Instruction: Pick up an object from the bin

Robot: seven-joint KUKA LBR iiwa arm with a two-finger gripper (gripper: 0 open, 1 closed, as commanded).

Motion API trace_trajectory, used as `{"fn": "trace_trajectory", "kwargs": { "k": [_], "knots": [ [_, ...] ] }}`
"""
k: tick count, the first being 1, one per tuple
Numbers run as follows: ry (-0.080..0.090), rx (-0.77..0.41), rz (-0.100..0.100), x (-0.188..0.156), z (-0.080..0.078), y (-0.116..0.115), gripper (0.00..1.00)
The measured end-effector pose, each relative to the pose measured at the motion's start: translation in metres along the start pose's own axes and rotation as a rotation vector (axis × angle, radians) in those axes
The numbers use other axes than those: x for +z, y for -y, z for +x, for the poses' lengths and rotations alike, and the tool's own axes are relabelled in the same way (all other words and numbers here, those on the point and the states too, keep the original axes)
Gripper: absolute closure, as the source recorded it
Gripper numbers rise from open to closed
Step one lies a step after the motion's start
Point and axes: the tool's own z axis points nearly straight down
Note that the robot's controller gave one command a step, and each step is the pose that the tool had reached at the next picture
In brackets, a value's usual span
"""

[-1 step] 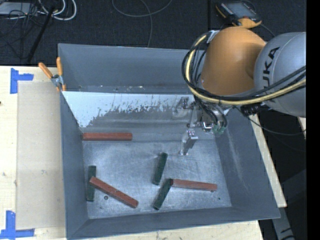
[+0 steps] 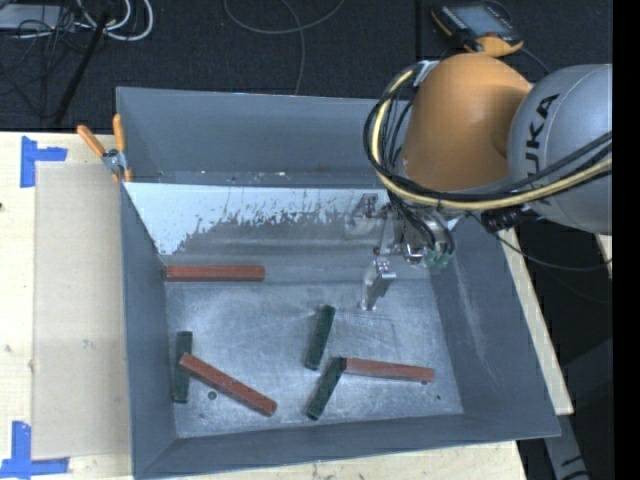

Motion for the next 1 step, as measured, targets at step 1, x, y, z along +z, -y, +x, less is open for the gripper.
{"fn": "trace_trajectory", "kwargs": {
  "k": [1],
  "knots": [
    [0.004,-0.041,0.001,0.0515,0.0245,-0.0033,0.0]
  ]
}}
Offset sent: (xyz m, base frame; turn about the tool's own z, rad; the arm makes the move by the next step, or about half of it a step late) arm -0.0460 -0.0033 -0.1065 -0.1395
